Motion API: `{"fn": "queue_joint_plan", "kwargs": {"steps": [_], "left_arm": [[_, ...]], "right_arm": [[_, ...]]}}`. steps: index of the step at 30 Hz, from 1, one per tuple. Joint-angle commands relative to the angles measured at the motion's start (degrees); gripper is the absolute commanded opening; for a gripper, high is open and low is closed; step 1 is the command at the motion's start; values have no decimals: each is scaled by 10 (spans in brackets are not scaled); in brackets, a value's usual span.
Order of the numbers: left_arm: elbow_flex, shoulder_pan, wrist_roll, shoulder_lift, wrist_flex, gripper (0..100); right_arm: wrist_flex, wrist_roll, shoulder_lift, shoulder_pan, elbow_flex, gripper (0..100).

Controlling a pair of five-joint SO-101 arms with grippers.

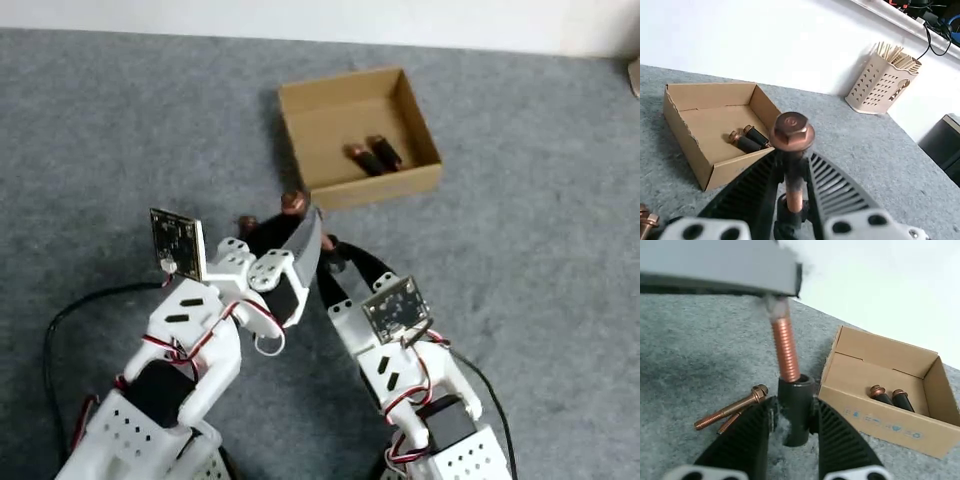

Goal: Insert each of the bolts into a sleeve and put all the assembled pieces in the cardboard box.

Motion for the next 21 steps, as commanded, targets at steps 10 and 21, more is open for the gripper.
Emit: {"fn": "queue_joint_plan", "kwargs": {"steps": [10, 21], "left_arm": [[38, 16, -42, -7, -13, 5], [36, 20, -23, -6, -10, 5]], "right_arm": [[-3, 6, -6, -5, 78, 5], [-3, 4, -6, -7, 78, 5]]}}
